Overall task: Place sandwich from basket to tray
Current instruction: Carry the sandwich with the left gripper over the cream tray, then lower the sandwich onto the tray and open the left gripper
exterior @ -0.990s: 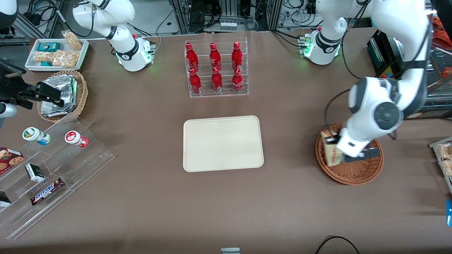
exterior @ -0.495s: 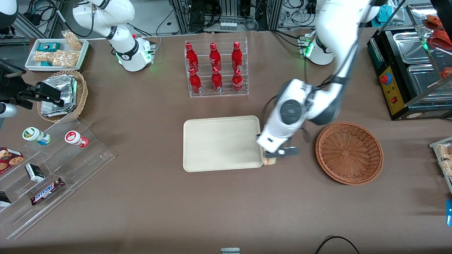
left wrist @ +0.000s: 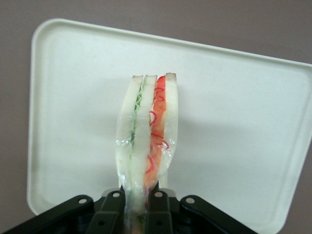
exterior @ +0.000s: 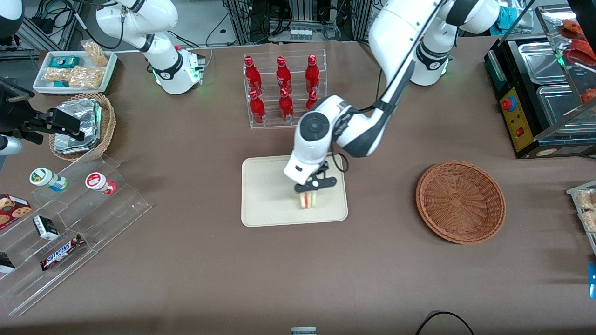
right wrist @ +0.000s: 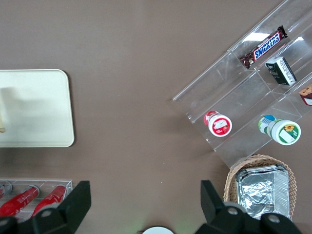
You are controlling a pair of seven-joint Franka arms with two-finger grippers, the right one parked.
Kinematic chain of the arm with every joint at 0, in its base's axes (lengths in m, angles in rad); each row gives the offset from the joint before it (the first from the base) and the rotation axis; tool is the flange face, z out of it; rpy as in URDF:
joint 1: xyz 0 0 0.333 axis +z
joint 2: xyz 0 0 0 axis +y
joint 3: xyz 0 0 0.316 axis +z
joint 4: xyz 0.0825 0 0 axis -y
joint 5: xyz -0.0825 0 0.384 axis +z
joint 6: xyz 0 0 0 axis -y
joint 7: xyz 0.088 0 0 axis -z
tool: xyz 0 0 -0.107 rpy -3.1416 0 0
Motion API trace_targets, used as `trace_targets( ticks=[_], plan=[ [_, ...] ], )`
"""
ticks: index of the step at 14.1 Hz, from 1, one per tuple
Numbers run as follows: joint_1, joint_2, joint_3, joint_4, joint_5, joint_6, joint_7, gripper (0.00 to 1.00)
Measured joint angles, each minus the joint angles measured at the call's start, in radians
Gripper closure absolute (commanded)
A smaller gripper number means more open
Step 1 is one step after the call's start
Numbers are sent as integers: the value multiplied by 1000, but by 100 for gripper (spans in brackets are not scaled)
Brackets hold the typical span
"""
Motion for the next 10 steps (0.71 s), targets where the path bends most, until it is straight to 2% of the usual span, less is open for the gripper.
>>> trace_targets(
  ticks=[3, 5, 6, 7, 8, 10],
  plan=[
    [-33, 43, 0, 18, 0, 60, -17, 100],
    [-40, 71, 1, 23, 0, 84, -20, 93],
    [-42, 82, 1, 24, 0, 90, -20, 74],
    [-44, 88, 1, 25, 0, 94, -20, 5],
    [-45, 90, 1, 25, 0, 95, -20, 0],
    [-50, 90, 1, 29, 0, 96, -27, 0]
  ],
)
